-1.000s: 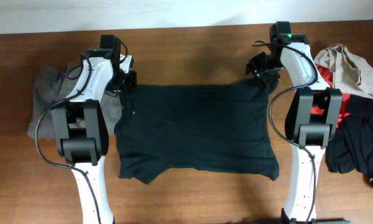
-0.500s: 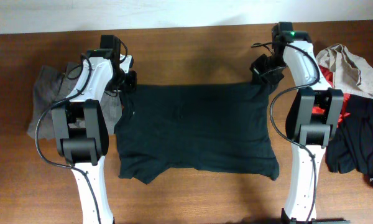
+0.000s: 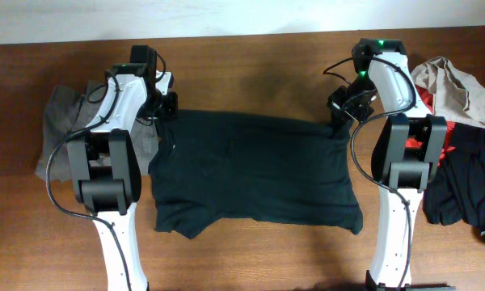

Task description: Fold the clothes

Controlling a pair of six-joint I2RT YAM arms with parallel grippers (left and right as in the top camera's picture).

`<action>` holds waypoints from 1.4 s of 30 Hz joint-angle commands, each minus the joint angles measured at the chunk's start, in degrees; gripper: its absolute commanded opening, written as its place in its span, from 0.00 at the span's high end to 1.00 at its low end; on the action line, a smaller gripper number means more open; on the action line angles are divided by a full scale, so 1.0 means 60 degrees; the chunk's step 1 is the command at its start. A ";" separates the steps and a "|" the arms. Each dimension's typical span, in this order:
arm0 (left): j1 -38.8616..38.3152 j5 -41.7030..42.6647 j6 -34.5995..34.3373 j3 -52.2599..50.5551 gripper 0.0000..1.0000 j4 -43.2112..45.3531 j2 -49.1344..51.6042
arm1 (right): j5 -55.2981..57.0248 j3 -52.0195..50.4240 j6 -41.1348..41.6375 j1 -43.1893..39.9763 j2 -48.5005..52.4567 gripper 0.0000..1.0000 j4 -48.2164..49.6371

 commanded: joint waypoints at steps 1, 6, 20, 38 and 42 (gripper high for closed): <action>0.0131 -0.0073 -0.0095 -0.0193 0.72 -0.0204 0.0619 | 0.0186 0.0372 -0.0339 0.0047 -0.0685 0.96 0.0113; 0.0131 -0.0073 -0.0095 -0.0193 0.72 -0.0197 0.0619 | 0.0229 0.1162 -0.1494 0.0015 -0.0874 0.96 0.0667; 0.0131 -0.0073 -0.0095 -0.0193 0.72 -0.0186 0.0619 | 0.0350 0.1887 -0.1982 0.0182 -0.0991 0.96 -0.1268; 0.0131 -0.0073 -0.0087 -0.0193 0.72 -0.0193 0.0619 | 0.1592 0.0543 -0.1337 0.0645 -0.0987 0.96 -0.2157; 0.0131 -0.0073 -0.0087 -0.0171 0.65 -0.0189 0.0619 | 0.1745 0.0477 -0.1341 0.0645 -0.0987 0.87 -0.2186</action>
